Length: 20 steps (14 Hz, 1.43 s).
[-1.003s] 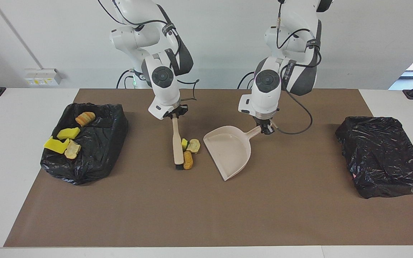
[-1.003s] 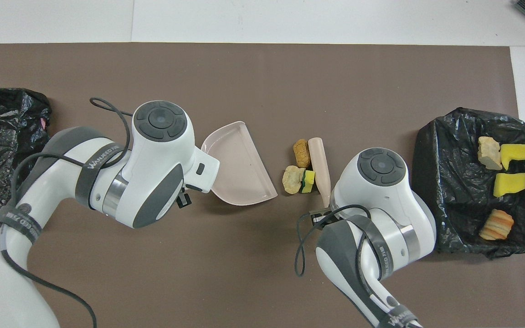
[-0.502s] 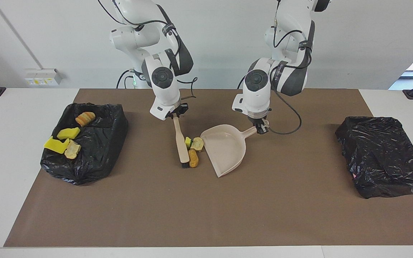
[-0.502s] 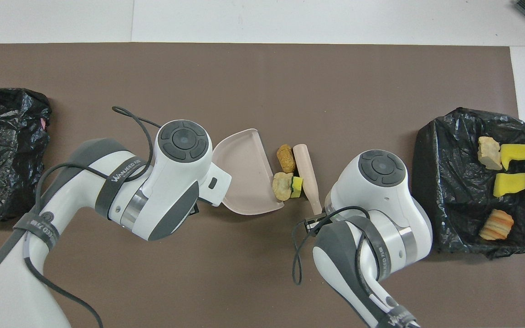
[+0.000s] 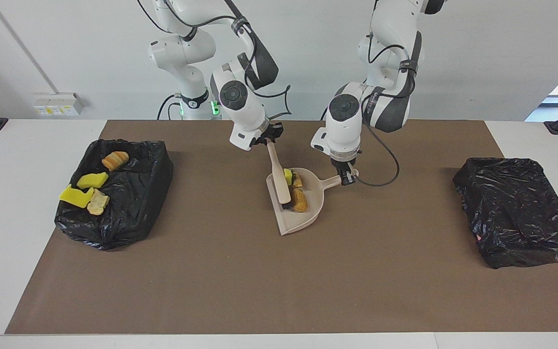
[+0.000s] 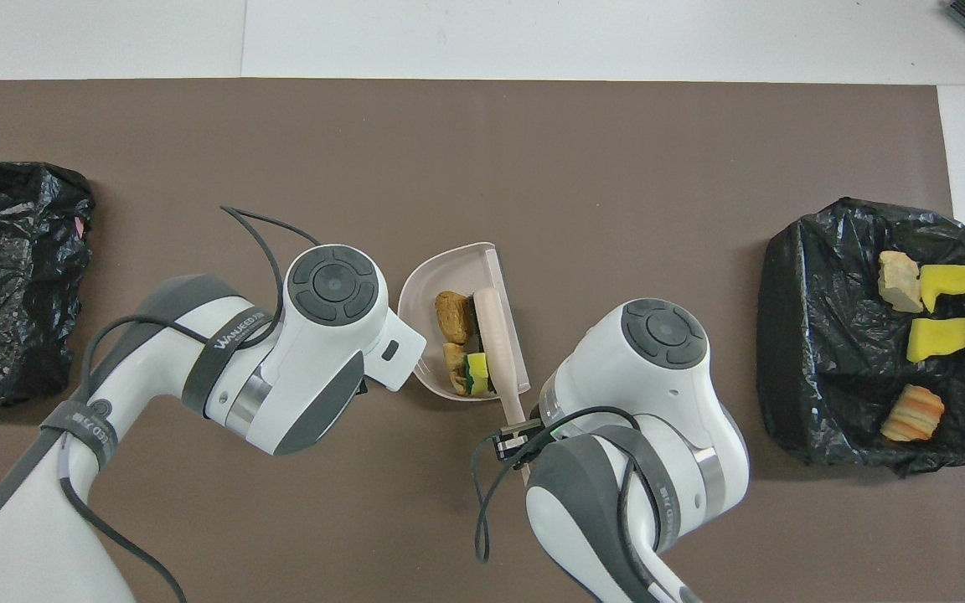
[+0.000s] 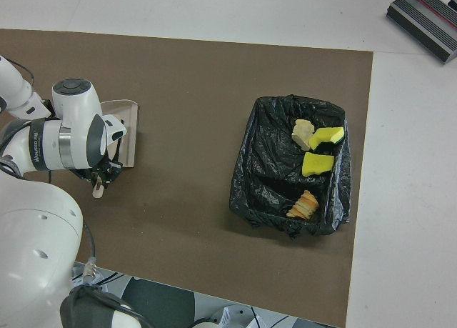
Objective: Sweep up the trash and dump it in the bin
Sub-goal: 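Sweep the bread and sponge pieces into the dustpan with the right gripper's brush, then carry the loaded dustpan toward the bin nearest the left gripper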
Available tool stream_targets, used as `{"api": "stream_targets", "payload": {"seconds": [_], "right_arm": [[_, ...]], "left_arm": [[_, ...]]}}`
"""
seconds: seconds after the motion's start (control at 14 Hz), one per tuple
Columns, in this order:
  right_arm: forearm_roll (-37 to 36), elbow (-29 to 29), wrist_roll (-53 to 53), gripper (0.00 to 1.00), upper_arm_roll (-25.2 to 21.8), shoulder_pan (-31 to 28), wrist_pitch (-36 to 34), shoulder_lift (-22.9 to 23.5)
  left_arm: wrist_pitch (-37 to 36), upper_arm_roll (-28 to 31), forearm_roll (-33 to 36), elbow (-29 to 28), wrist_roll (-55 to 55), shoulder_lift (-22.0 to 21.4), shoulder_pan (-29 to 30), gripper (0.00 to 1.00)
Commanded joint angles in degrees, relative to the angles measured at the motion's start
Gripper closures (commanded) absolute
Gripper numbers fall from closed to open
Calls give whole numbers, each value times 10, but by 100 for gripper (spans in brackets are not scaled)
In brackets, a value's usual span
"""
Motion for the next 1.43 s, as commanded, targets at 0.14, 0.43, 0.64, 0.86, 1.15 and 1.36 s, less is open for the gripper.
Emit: {"api": "stream_targets", "payload": {"seconds": [0.14,0.43,0.64,0.86,1.15,1.36], "right_arm": [[-10,28,14,100,-8,-10,-50,-39],[-96,67,41,100,-7,-10,-108,-40],[-142,82,60,100,-6,-10,-146,-53],[-139,71,153,100,-1,-9,-159,-83],[-72,32,169,100,3,1,-150,-113],[-61,4,205,100,14,40,-131,-115]], "left_arm": [[42,2,-86,-28,128,-15,44,100],[42,1,-119,-22,147,-15,70,100],[32,2,-159,-8,216,-16,100,100],[-3,3,-160,21,219,-19,142,100],[-86,8,-151,109,260,-12,184,100],[-129,8,-136,154,301,-12,231,100]]}}
